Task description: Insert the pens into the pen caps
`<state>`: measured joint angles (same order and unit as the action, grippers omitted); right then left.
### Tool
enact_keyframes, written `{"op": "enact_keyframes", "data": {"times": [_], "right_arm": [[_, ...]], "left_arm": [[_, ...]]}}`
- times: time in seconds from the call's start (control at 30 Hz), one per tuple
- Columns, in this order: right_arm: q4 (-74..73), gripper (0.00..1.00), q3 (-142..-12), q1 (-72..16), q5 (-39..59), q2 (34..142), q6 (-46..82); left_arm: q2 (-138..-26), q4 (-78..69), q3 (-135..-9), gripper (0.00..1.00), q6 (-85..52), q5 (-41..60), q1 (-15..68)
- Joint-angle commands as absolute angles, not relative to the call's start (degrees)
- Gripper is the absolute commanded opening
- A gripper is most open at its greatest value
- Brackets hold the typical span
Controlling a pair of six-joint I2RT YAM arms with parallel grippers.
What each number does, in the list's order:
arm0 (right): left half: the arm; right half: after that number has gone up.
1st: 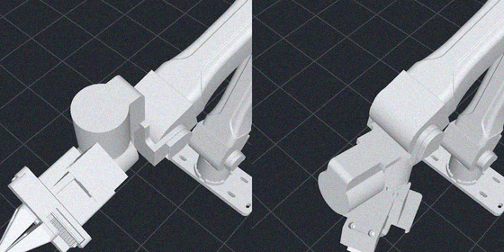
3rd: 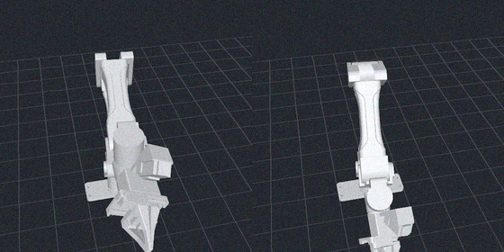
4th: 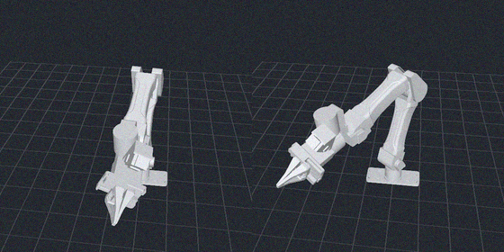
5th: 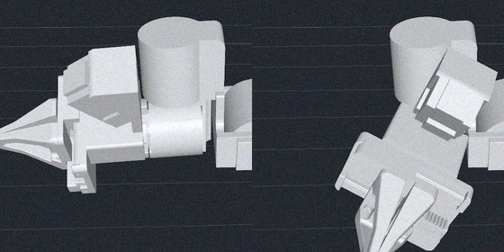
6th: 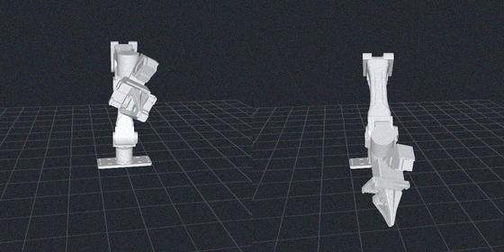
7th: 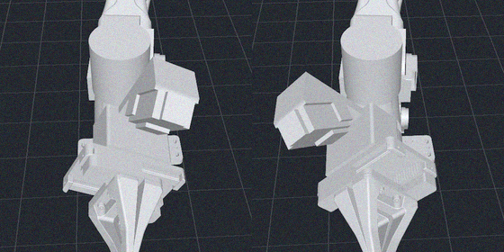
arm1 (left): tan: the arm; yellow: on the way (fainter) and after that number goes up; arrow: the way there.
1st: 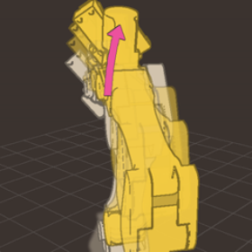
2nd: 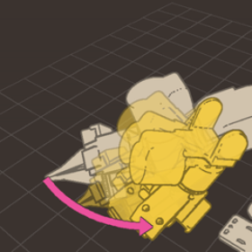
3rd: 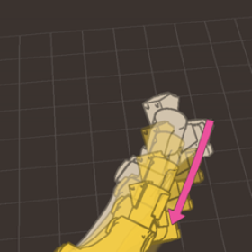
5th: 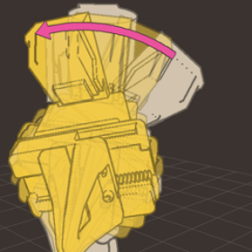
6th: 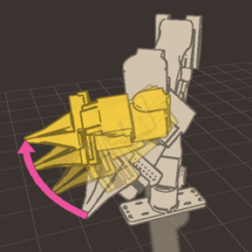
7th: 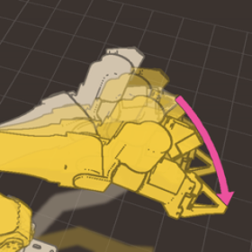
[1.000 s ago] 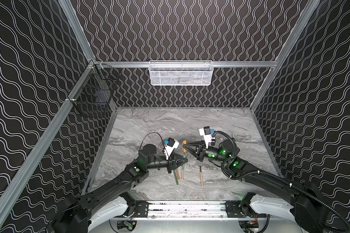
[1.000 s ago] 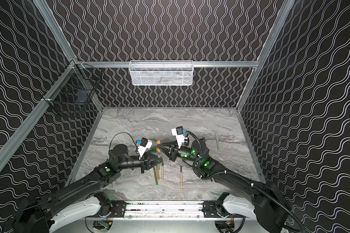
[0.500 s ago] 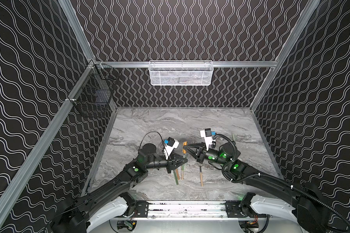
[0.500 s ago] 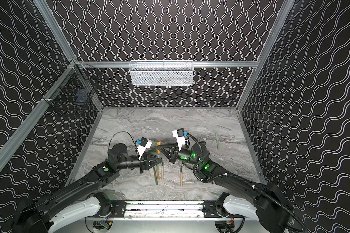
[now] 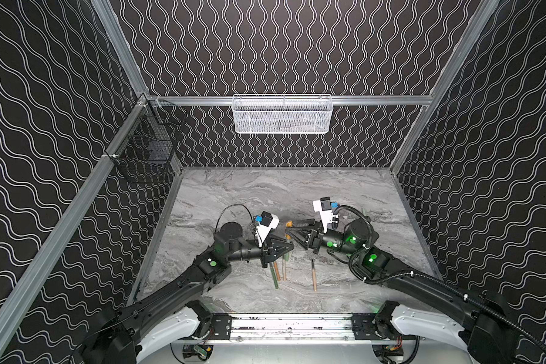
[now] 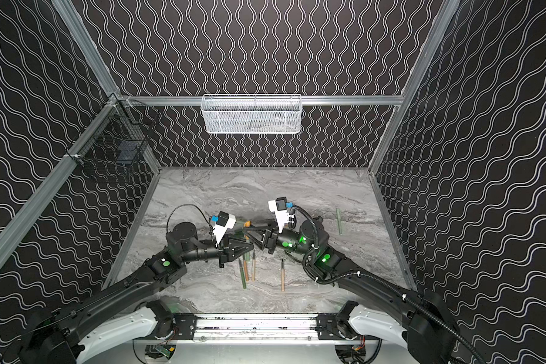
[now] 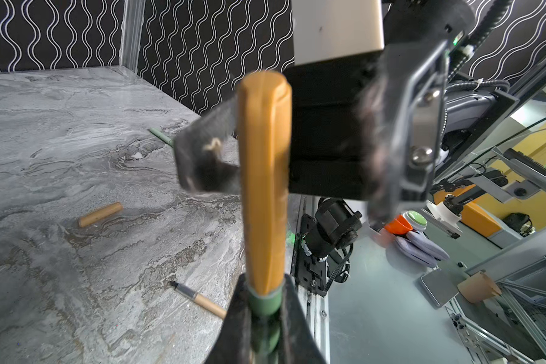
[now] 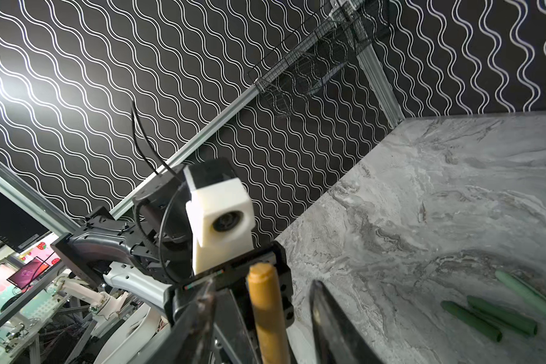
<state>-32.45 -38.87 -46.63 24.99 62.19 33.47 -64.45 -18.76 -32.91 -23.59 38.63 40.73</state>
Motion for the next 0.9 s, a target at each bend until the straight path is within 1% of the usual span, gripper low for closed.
{"op": "enact_keyframes", "data": {"times": [0.0, 0.07, 0.2, 0.33, 0.43, 0.5, 0.73, 0.8, 0.87], "right_arm": [[-29.91, 0.56, -41.13, -46.57, 25.13, 61.83, 30.58], [-28.61, 0.59, -42.37, -46.53, 25.22, 62.12, 29.44], [-25.66, 0.6, -44.24, -46.25, 25.11, 62.66, 27.72], [-23.96, 0.58, -45.24, -45.66, 26.35, 63.52, 26.72], [-23.88, 0.55, -45.61, -45.42, 27.7, 64.14, 26.42], [-24.06, 0.5, -45.79, -45.49, 28.65, 64.39, 26.28], [-25.11, 0.26, -45.03, -45.51, 32.43, 64.57, 26.73], [-25.27, 0.2, -44.44, -45.51, 33.02, 64.47, 27.3], [-26.02, 0.16, -43.37, -45.52, 33.3, 64.24, 28.18]], "left_arm": [[-64.55, -21.67, -33.4, 0.0, -22.5, 39.62, 40.64], [-64.62, -22.15, -33.4, 0.0, -22.63, 40.21, 40.61], [-64.64, -23.14, -33.16, 0.0, -22.95, 41.31, 40.61], [-64.34, -23.81, -33.05, 0.0, -23.03, 41.94, 40.64], [-64.62, -24.14, -33.05, 0.0, -23.2, 42.42, 40.64], [-64.78, -24.29, -33.13, 0.0, -23.22, 42.4, 40.61], [-64.89, -23.99, -33.22, 0.0, -22.98, 41.58, 40.62], [-64.61, -23.91, -33.22, 0.0, -22.87, 41.27, 40.65], [-64.51, -23.91, -33.22, 0.0, -22.81, 40.97, 40.65]]}}
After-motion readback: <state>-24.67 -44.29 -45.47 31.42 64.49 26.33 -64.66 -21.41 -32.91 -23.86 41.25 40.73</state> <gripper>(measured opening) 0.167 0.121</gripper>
